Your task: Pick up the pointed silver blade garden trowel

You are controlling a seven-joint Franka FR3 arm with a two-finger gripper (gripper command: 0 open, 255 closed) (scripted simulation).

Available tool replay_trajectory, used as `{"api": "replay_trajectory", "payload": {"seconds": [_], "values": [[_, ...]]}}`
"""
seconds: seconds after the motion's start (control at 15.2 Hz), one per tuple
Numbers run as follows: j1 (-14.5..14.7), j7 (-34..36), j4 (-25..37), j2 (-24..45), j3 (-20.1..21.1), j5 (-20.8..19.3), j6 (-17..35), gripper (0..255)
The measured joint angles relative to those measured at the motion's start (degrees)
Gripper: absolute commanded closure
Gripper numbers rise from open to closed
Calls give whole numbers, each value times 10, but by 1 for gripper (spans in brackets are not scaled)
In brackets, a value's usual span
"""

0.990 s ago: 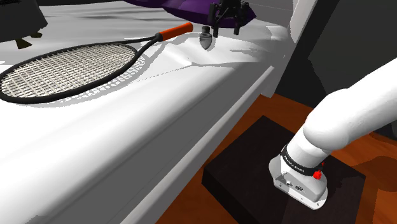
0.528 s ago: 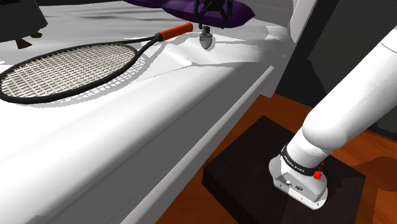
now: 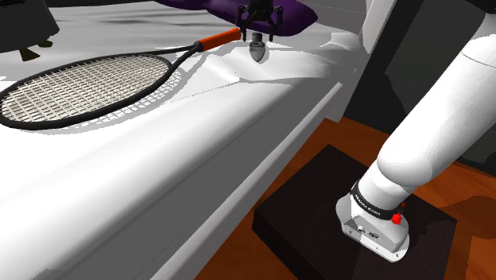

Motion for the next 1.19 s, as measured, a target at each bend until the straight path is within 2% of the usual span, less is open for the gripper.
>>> {"api": "replay_trajectory", "payload": {"seconds": [0.13, 0.2, 0.86, 1.19], "values": [[0, -1, -18, -2, 0, 0, 16, 0], [0, 0, -22, -2, 0, 0, 19, 255], [0, 1, -23, -3, 0, 0, 22, 255], [0, 1, 10, 1, 0, 0, -9, 255]]}}
